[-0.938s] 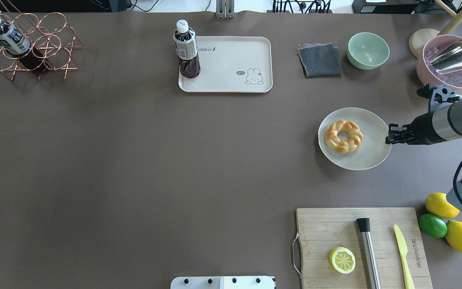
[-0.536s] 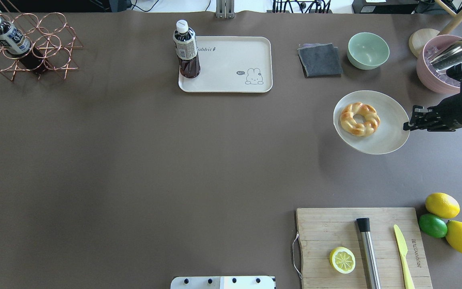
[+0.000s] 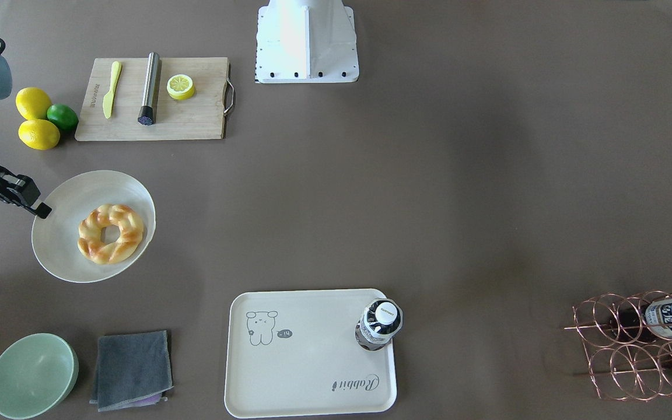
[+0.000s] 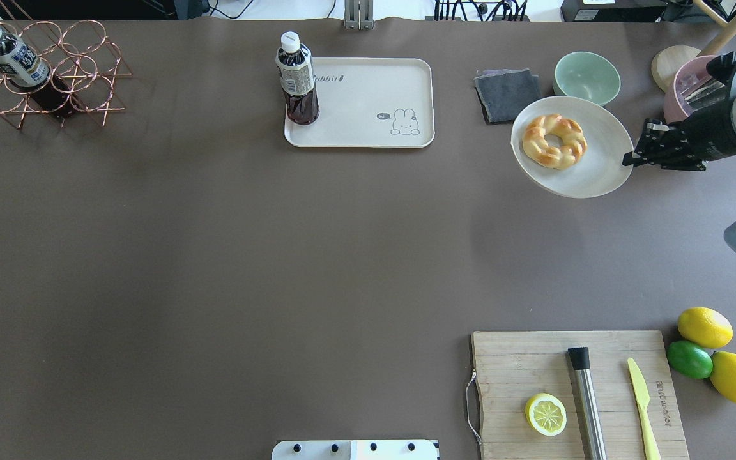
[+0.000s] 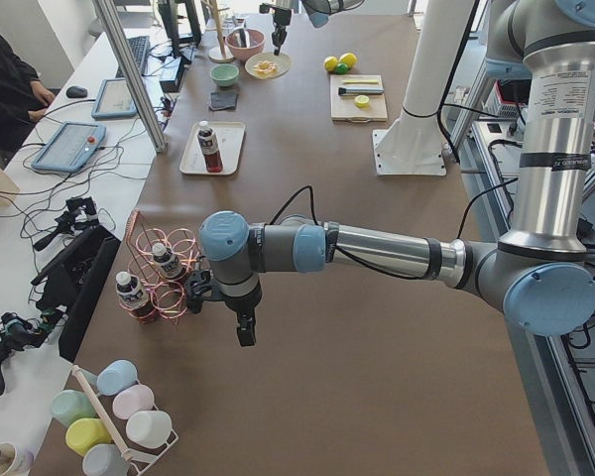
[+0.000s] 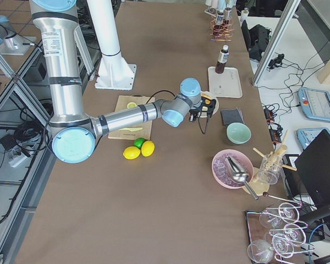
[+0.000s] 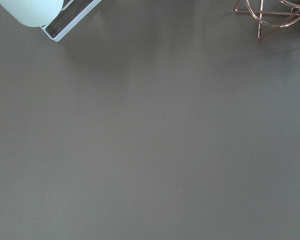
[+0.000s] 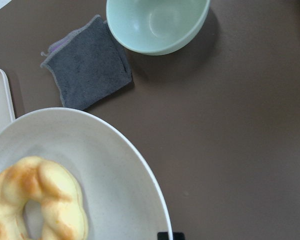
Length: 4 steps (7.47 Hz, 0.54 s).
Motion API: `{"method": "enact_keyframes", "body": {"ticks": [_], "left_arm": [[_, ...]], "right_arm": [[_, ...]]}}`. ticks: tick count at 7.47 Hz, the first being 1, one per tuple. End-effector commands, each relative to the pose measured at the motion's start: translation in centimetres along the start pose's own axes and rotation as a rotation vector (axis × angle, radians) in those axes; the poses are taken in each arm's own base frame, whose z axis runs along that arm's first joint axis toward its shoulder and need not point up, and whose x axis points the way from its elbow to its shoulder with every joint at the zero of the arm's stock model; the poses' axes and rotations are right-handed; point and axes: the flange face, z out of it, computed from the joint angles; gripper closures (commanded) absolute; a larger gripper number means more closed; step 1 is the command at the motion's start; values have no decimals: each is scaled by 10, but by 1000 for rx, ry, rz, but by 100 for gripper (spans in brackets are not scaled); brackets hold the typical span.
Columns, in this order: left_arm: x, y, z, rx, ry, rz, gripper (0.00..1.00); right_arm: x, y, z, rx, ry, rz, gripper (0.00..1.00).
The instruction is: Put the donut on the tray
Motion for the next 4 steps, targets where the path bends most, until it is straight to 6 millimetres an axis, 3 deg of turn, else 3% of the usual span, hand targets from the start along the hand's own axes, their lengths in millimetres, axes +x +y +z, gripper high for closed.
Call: {"method": "enact_keyframes", "body": {"ticks": [1,3,4], "left_arm": [[1,-1,0,0,0,-1,2],[2,-2,-1,1,2,0,2],[1,-1,0,-1,1,-2,2]], "right_arm": [[-85,-15,54,46,-13,67,100],[-154,-19,109,108,28,109,100],[-205,-19,137,145,79,149,100]]}}
